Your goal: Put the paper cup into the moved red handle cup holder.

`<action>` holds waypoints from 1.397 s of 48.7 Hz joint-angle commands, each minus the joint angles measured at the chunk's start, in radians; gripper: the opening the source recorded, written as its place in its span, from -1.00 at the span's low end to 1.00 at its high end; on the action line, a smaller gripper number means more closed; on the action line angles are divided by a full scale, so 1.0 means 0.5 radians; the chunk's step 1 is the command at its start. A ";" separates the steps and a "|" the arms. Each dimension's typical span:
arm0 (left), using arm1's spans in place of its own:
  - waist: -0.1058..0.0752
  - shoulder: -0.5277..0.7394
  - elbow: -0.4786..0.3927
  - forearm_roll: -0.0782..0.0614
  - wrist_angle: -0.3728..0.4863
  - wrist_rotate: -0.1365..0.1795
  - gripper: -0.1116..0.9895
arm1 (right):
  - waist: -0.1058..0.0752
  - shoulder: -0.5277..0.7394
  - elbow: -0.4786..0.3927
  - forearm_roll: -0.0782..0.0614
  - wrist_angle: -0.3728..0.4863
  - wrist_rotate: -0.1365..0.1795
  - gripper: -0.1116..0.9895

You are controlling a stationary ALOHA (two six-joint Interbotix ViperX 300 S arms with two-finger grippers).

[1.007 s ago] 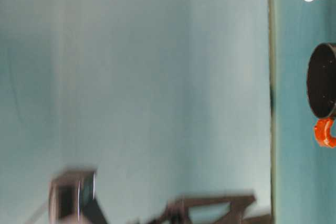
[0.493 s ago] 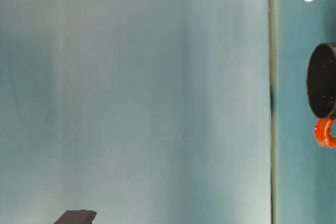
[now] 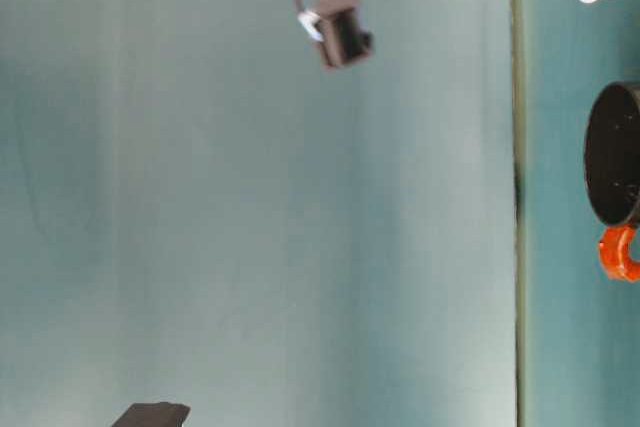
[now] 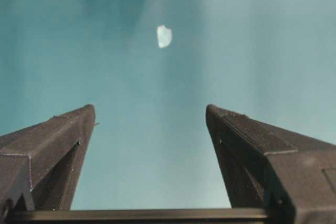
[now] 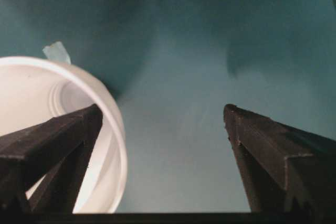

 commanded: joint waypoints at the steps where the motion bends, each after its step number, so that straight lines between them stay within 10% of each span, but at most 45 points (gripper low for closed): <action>1: -0.003 -0.018 -0.021 0.006 -0.009 -0.003 0.83 | -0.003 0.003 -0.037 0.009 0.003 0.015 0.71; 22: -0.003 -0.018 -0.021 0.006 -0.006 -0.006 0.83 | 0.034 0.000 -0.071 0.058 0.098 0.018 -0.89; 29: -0.003 -0.021 -0.025 0.006 -0.009 -0.034 0.83 | 0.031 -0.067 -0.258 0.092 0.233 0.012 -0.98; 50: -0.003 -0.021 -0.025 0.006 -0.009 -0.074 0.83 | -0.012 0.040 -1.003 0.049 0.752 -0.028 -0.99; 68: -0.003 -0.021 -0.021 0.006 -0.009 -0.074 0.83 | 0.025 0.273 -1.150 0.049 0.752 -0.034 -0.99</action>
